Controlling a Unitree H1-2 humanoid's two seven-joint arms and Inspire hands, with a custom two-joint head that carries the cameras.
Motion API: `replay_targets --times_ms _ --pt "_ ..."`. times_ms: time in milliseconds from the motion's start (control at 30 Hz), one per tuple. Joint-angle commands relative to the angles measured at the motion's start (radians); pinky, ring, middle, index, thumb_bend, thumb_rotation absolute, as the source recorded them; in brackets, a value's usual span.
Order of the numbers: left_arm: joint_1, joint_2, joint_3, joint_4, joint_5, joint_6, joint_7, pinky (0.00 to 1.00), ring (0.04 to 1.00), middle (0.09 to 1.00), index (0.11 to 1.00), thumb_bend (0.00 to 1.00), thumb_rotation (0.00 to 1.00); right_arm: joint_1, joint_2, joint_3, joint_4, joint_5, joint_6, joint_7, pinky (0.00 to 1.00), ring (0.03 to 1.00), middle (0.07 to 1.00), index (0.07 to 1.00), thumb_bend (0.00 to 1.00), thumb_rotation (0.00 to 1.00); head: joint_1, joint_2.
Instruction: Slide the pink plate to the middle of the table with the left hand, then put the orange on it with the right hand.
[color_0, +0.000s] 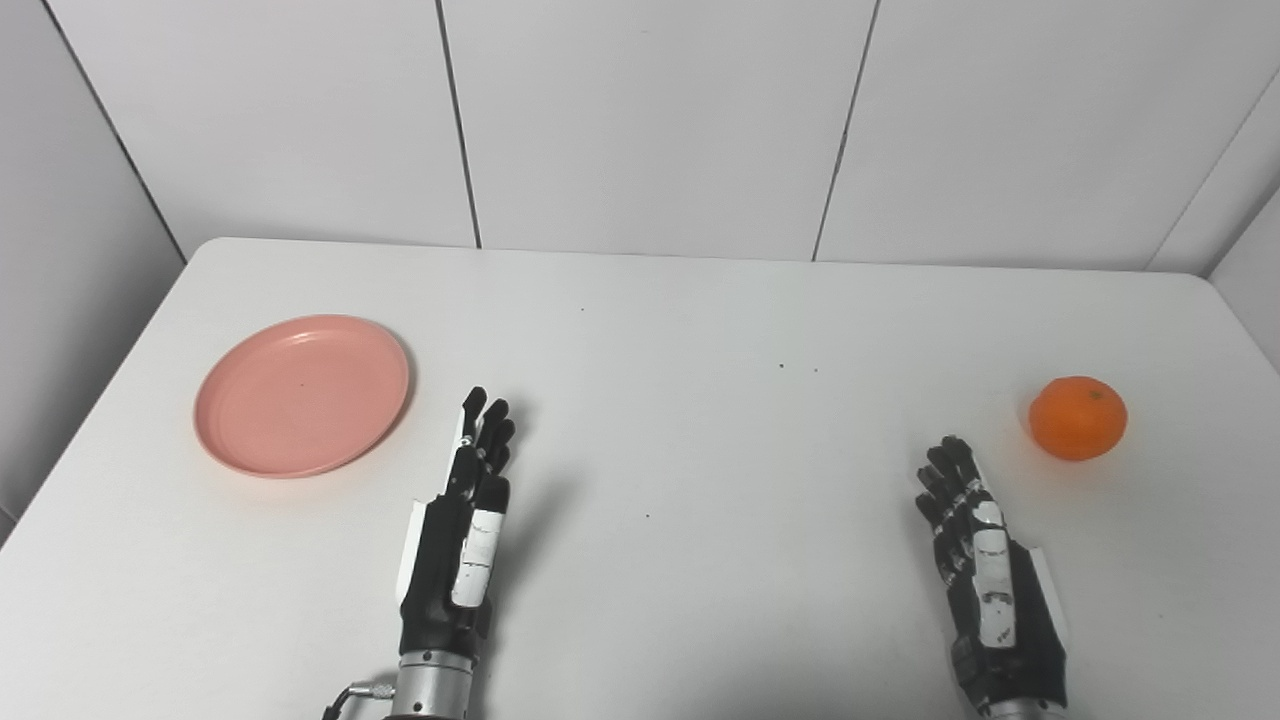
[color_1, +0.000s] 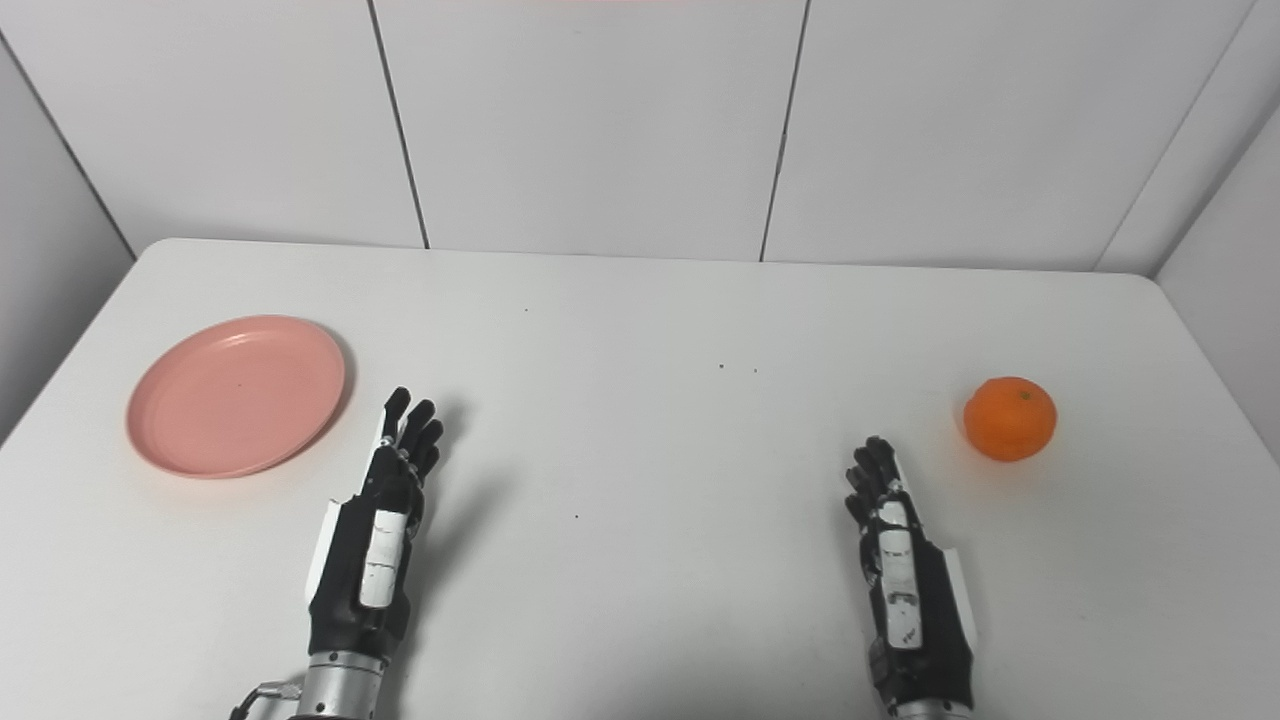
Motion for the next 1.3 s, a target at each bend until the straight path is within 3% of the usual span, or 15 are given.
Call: replay_targets --times_ms 0,333,567,767,933,1267 --pt "0.173 -0.039 -0.014 0.105 0.023 -0.05 0.025 0.99 0.969 0.972 1.0 0.8 0.92 0.018 -0.029 -0.021 0.066 0.019 -0.072 0.029 1.0 0.969 0.963 0.96 0.82 0.98 0.005 -0.008" --pt "0.155 -0.052 -0.026 0.169 0.068 -0.088 0.057 0.95 0.956 0.967 1.0 0.73 0.94 0.015 -0.053 -0.039 0.126 0.056 -0.121 0.068 1.0 0.974 0.967 0.965 0.82 0.99 0.052 -0.069" --pt "0.148 -0.059 -0.03 0.194 0.081 -0.112 0.073 0.92 0.945 0.96 0.996 0.67 0.94 0.011 -0.061 -0.045 0.152 0.074 -0.139 0.081 1.0 0.976 0.973 0.976 0.79 1.0 0.066 -0.085" --pt "0.138 -0.049 -0.02 0.201 0.06 -0.119 0.061 0.92 0.941 0.954 0.997 0.71 0.92 0.005 -0.054 -0.039 0.168 0.066 -0.141 0.078 1.0 0.981 0.974 0.975 0.78 1.0 0.053 -0.095" --pt "0.115 -0.044 -0.004 0.216 0.025 -0.152 0.056 0.92 0.93 0.944 0.975 0.69 0.89 -0.011 -0.042 -0.036 0.19 0.056 -0.152 0.07 1.0 0.974 0.962 0.972 0.79 1.0 0.047 -0.105" --pt "0.046 -0.038 0.025 0.115 -0.065 -0.048 0.038 0.94 0.875 0.877 0.93 0.87 0.86 -0.042 -0.027 -0.033 0.241 0.048 -0.193 0.066 0.97 0.95 0.933 0.945 0.79 0.98 0.045 -0.114"
